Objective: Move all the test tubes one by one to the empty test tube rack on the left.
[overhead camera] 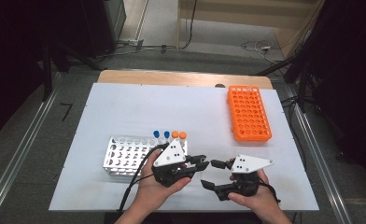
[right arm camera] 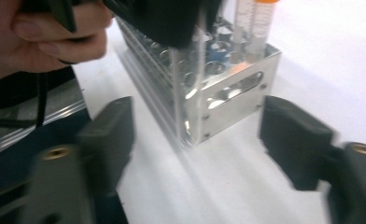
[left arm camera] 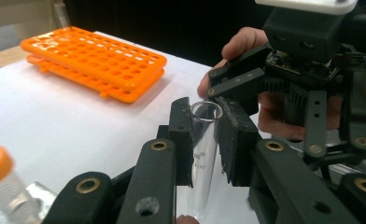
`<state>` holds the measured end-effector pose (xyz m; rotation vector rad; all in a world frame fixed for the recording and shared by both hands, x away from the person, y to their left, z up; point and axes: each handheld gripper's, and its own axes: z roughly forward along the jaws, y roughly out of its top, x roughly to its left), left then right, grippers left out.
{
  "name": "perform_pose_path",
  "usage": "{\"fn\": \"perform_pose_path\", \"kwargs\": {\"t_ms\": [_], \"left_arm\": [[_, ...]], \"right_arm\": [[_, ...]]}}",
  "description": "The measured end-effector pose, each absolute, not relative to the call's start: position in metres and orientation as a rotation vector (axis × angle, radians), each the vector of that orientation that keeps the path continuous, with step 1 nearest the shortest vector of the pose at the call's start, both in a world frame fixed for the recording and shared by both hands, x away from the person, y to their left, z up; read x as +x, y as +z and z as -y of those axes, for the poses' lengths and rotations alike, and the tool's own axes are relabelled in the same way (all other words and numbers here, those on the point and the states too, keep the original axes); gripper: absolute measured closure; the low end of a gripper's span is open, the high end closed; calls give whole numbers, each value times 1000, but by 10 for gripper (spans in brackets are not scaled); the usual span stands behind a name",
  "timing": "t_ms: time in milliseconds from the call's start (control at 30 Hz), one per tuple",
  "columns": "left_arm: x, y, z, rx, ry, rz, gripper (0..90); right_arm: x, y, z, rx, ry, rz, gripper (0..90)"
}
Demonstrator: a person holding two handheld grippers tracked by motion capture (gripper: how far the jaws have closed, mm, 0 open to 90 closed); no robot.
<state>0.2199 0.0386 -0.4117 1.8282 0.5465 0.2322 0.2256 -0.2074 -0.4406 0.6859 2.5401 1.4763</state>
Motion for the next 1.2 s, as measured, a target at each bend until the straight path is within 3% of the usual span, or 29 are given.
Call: {"fn": "perform_pose_path", "kwargs": {"t_ms": [100, 233, 1200], "left_arm": [[221, -407, -47, 1811, 247, -561, 766], [222, -401, -59, 1786, 268, -581, 766], [238, -391, -162, 1650, 475, -802, 766]], "right_arm": [[228, -441, 213, 709, 1496, -2542, 79], [230, -442, 221, 714, 1492, -2535, 24], [254, -457, 303, 938, 1479, -2353, 14]]}}
